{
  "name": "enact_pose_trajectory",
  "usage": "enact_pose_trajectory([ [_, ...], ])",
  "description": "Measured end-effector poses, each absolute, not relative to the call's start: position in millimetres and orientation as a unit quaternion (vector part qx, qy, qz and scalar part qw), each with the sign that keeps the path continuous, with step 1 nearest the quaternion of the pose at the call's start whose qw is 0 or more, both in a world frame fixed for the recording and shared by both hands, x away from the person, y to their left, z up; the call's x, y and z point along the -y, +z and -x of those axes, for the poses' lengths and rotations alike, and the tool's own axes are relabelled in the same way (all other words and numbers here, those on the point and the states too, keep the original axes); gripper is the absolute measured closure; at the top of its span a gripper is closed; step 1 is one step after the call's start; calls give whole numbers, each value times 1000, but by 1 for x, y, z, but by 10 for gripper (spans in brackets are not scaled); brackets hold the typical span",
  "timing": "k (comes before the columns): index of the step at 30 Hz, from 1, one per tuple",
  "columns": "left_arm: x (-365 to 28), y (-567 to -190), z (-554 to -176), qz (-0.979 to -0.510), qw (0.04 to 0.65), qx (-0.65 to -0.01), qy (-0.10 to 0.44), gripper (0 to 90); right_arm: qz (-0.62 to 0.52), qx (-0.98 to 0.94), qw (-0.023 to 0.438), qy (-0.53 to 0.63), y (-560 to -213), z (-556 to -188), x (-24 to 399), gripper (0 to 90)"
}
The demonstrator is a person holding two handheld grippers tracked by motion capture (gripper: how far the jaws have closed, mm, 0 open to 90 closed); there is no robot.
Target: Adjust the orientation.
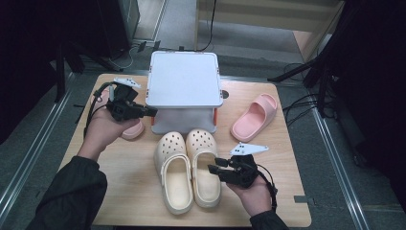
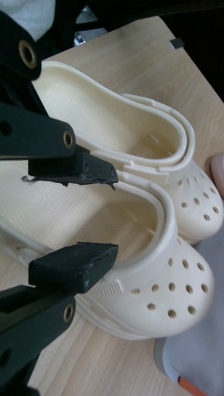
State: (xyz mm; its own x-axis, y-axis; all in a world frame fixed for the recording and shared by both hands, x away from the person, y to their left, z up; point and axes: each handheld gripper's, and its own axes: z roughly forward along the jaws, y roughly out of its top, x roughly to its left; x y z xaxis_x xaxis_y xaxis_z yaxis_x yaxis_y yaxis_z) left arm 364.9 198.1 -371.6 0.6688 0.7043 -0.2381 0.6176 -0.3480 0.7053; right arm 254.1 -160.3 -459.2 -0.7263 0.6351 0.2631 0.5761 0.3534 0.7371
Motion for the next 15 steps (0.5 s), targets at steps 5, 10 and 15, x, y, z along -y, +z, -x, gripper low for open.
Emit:
enact_pose_trajectory([
  [5, -196, -364, -381, -821, 402, -401, 56, 872, -372, -819, 28, 436, -461, -250, 155, 519],
  [10, -197, -364, -392, -823, 396, -404, 58, 868, -371, -821, 21, 433, -464, -245, 146, 505],
  [15, -198, -368, -397, -826, 389, -404, 57, 867, -378, -820, 22, 430, -467, -243, 139, 483],
])
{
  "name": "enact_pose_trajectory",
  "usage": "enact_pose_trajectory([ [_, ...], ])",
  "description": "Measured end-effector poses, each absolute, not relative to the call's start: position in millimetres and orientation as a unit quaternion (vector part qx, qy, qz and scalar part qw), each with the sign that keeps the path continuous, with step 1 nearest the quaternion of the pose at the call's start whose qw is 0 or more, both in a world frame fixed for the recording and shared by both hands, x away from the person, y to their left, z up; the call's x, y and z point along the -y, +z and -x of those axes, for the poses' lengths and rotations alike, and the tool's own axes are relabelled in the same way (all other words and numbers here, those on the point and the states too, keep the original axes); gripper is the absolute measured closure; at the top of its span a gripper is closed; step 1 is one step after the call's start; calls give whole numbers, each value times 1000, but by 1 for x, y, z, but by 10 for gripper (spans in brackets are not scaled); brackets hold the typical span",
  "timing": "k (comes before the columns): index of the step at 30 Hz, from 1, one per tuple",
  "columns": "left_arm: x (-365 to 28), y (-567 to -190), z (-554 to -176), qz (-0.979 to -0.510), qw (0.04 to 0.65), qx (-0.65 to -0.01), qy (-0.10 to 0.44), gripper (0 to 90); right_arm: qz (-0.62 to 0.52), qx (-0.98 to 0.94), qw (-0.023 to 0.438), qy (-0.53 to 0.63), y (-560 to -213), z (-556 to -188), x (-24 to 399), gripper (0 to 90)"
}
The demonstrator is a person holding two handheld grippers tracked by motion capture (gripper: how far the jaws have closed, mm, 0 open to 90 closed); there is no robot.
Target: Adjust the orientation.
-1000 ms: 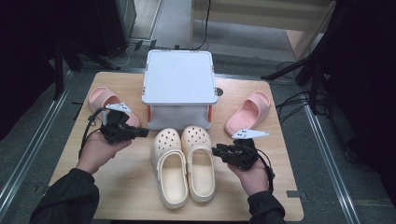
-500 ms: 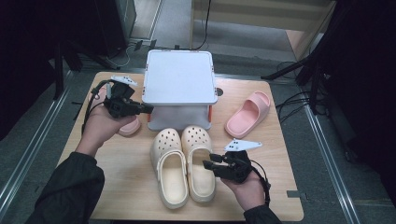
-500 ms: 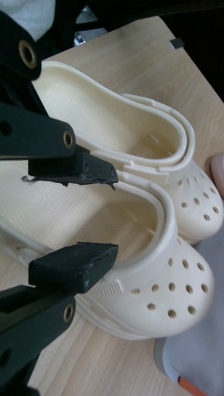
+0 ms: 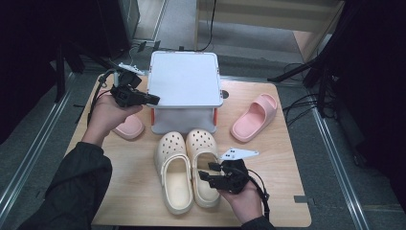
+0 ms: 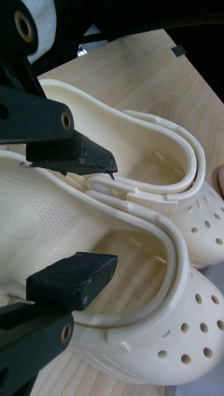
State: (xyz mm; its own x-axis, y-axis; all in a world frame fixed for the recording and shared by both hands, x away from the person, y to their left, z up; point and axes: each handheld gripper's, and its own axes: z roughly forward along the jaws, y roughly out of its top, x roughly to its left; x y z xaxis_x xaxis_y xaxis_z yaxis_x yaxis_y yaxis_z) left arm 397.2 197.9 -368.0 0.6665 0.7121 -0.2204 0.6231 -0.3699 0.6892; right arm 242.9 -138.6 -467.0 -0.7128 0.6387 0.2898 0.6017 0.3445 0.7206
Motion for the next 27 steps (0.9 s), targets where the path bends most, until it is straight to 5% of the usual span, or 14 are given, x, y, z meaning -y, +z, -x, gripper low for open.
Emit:
enact_pose_trajectory([
  [13, -204, -372, -402, -825, 384, -411, 59, 874, -387, -824, 36, 412, -482, -246, 109, 347],
  [27, -202, -373, -402, -822, 388, -413, 61, 873, -399, -820, 46, 408, -491, -255, 88, 307],
])
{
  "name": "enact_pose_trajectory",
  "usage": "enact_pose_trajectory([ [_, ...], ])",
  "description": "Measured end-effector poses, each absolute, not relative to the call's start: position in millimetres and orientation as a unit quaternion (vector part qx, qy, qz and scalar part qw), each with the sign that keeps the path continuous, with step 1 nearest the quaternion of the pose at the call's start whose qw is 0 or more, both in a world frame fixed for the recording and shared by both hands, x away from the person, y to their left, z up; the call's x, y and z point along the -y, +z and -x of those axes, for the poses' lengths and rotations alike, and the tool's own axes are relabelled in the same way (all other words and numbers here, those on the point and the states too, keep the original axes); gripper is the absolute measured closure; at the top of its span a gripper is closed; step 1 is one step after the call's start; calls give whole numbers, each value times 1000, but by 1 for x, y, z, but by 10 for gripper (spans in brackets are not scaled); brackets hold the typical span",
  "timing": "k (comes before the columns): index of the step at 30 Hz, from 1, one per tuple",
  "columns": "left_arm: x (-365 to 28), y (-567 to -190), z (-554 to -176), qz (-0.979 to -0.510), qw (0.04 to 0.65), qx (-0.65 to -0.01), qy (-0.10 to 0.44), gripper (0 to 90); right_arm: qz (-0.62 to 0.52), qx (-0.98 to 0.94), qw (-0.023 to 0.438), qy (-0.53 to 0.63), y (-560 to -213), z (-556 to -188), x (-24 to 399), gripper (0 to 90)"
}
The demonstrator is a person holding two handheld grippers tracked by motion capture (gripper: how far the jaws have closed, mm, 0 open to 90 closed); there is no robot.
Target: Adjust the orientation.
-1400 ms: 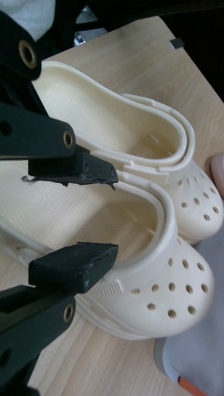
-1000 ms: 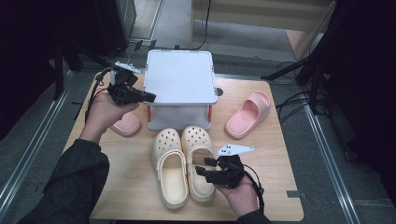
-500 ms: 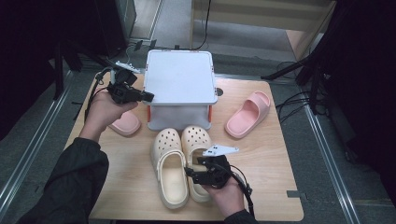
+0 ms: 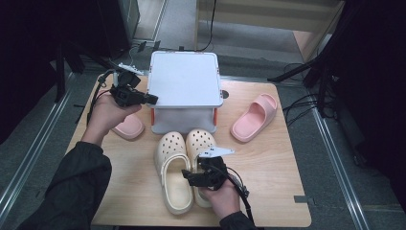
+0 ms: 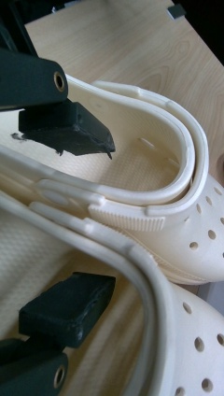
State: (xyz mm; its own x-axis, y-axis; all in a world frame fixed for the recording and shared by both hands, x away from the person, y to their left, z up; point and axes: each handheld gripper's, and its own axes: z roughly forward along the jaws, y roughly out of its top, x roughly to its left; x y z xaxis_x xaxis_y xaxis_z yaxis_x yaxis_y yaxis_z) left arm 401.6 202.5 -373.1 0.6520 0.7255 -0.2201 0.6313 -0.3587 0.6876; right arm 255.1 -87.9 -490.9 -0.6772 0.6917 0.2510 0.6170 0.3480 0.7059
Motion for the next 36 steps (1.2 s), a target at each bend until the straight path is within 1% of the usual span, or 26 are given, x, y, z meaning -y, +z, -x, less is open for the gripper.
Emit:
enact_pose_trajectory([
  [4, -203, -373, -402, -821, 389, -413, 60, 873, -401, -823, 52, 399, -495, -260, 80, 320],
  [6, -203, -373, -402, -821, 389, -413, 61, 873, -406, -824, 50, 393, -498, -263, 78, 343],
  [10, -202, -373, -401, -821, 389, -413, 62, 873, -414, -823, 60, 385, -500, -267, 75, 432],
  [13, -202, -373, -401, -821, 389, -414, 63, 873, -430, -813, 41, 390, -500, -269, 76, 499],
  [15, -202, -374, -401, -821, 389, -414, 63, 873, -437, -811, 36, 388, -499, -269, 78, 522],
  [22, -202, -373, -401, -821, 387, -415, 64, 873, -440, -812, 49, 380, -495, -265, 80, 633],
  [24, -202, -373, -401, -821, 387, -416, 64, 874, -436, -816, 56, 375, -494, -264, 80, 645],
  [26, -202, -373, -401, -821, 387, -415, 64, 874, -436, -817, 51, 373, -493, -265, 81, 654],
  [30, -202, -373, -400, -821, 387, -415, 64, 877, -434, -821, 54, 367, -489, -266, 85, 661],
  [36, -201, -373, -400, -821, 387, -414, 66, 877, -426, -818, 47, 383, -474, -268, 89, 663],
])
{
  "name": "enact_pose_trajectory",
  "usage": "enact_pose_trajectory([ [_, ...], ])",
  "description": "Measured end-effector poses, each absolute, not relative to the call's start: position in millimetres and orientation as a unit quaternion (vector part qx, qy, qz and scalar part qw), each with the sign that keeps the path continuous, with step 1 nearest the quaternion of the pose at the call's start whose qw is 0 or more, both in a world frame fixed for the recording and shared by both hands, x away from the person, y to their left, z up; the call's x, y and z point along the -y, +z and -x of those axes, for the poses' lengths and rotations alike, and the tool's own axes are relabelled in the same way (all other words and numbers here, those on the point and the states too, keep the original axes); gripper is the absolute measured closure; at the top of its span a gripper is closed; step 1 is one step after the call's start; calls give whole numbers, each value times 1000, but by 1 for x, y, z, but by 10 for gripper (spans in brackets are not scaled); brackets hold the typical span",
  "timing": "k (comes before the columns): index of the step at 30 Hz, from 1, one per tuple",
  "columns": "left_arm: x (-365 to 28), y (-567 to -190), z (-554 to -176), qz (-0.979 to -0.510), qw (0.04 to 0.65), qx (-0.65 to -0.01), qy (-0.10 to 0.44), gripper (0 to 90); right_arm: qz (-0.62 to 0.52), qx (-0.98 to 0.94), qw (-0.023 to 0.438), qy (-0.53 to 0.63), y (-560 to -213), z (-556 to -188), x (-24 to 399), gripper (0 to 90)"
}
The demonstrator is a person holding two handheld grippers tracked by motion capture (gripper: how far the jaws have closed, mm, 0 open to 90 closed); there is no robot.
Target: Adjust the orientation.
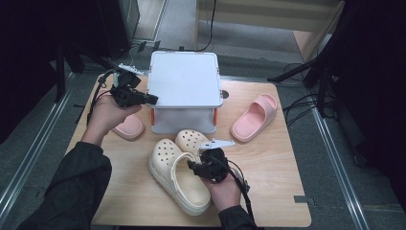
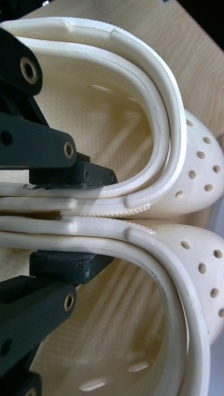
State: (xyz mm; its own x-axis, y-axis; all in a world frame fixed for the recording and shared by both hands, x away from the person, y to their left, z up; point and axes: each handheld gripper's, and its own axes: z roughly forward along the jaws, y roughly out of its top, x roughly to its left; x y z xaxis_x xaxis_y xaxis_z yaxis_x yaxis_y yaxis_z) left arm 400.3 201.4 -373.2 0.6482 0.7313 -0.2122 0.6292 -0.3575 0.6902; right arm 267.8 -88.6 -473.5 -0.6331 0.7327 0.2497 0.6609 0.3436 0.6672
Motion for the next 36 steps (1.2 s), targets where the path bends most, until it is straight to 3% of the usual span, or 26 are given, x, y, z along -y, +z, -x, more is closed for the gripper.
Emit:
enact_pose_trajectory([
  [10, -201, -373, -400, -820, 387, -417, 67, 877, -401, -828, 66, 386, -455, -285, 85, 662],
  [36, -203, -374, -400, -819, 390, -415, 64, 877, -430, -814, 100, 376, -463, -369, 59, 661],
])
